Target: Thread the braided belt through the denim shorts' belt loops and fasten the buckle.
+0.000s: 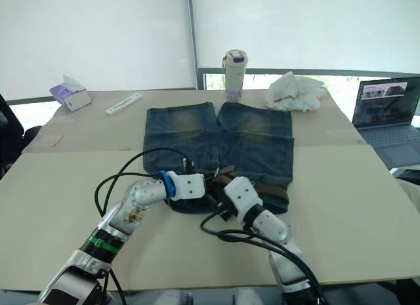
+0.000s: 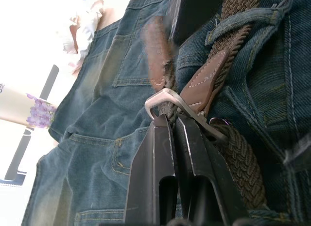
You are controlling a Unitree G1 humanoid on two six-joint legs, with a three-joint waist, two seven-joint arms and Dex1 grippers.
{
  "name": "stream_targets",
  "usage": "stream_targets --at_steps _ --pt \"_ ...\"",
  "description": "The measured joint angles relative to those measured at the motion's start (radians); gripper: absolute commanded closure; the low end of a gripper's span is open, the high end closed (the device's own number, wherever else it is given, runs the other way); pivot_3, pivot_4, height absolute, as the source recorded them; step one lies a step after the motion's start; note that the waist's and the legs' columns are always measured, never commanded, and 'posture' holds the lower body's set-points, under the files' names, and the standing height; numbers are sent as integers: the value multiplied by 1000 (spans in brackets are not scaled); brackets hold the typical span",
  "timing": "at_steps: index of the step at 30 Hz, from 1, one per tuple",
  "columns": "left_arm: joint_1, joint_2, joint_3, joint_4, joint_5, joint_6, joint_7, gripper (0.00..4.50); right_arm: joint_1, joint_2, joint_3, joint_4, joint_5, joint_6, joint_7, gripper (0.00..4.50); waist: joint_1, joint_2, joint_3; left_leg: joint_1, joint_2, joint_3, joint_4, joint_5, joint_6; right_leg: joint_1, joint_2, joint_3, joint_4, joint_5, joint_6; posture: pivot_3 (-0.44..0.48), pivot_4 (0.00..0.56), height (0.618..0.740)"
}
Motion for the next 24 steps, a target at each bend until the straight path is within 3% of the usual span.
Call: stream_targets --at_steps 5,9,13,16,24 --pt "2 -1 -2 16 -1 -28 33 4500 -17 92 -185 -50 240 275 -70 35 0 0 0 0 0 -1 0 0 0 0 0 0 0 0 0 0 150 740" --pt "2 -2 -11 29 6 -44 54 4500 -85 272 -361 -49 479 481 -247 35 -3 2 -1 0 0 -2 -1 0 0 -1 0 1 1 0 0 0 150 740" --pt "2 3 -20 29 12 -57 58 4500 -152 288 -453 -45 651 593 -399 35 1 2 -1 0 -1 -2 -1 0 0 -1 -2 0 1 0 0 0 150 740" --pt "2 7 -21 29 14 -58 59 4500 -179 299 -479 -32 729 629 -489 817 -3 3 -1 0 -1 -2 -2 0 0 -1 -1 0 1 0 0 0 150 740" --pt "2 10 -21 29 16 -60 60 4500 -186 299 -464 -6 820 646 -588 3549 -8 3 -2 0 0 0 -2 0 0 -1 -1 0 1 0 0 0 150 740"
